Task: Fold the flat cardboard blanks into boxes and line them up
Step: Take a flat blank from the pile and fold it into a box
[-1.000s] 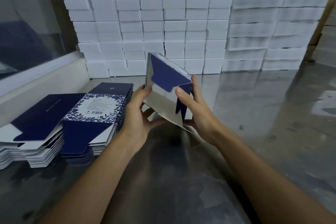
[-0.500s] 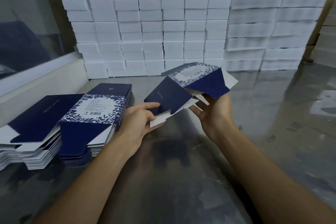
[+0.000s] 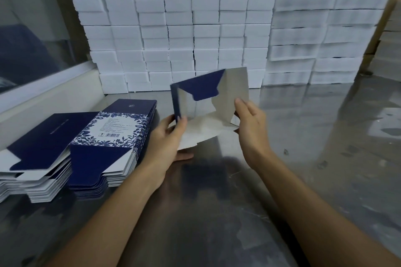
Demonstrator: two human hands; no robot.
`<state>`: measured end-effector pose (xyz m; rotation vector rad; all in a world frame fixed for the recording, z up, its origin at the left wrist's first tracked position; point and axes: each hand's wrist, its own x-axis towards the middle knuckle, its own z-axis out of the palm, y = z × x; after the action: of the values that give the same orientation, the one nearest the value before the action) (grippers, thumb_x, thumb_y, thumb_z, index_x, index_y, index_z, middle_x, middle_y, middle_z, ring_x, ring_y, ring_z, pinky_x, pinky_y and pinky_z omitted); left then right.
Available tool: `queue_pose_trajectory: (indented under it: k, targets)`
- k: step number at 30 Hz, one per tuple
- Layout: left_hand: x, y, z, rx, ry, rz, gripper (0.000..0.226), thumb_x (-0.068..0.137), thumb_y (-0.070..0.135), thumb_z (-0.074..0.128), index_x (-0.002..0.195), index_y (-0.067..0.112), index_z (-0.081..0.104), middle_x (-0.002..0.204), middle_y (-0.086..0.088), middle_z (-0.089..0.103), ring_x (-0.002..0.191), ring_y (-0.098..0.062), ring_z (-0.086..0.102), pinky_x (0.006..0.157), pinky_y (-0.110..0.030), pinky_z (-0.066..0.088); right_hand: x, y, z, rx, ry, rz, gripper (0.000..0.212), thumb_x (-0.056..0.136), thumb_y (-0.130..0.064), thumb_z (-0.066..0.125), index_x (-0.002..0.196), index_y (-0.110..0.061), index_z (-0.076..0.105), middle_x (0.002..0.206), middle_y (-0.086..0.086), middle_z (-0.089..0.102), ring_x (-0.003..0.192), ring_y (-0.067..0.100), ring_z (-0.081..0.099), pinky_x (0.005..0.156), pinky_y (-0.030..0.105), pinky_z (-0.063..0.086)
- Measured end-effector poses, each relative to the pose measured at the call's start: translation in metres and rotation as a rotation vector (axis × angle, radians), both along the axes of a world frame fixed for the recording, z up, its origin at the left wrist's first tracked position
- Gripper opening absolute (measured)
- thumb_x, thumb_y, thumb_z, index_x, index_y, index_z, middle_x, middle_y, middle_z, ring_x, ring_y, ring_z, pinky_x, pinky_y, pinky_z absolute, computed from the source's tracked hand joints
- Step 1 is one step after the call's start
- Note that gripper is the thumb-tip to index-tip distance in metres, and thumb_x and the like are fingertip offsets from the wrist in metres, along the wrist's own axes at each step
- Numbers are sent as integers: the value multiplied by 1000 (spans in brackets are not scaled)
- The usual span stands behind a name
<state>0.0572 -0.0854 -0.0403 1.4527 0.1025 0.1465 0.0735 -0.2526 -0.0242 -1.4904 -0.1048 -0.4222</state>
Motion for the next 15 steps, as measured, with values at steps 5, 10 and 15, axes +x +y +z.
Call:
queue_pose_trajectory:
  k: [5,10,15]
  targets:
    - [5,5,3,-30,-6,131,26,103,40,44,97,23,63,101,-3,68,74,-6,71,60,-36,60,-6,3,7,-1,38,21,43,103,-26,51,102,16,58,109,37,54,83,26,52,91,59,48]
    - [9,5,2,25,-59,217,32,104,36,44,83,20,63,99,-7,67,82,-10,66,56,-29,59,1,0,1,107,84,-27,35,101,-35,53,90,-4,65,95,20,66,87,19,62,87,43,54]
    - [10,5,-1,124,-82,261,45,103,39,45,98,-2,64,97,-14,65,93,-33,69,53,-20,55,10,-9,-5,267,32,-190,26,92,-20,67,97,-32,45,70,-4,71,72,15,69,70,27,61]
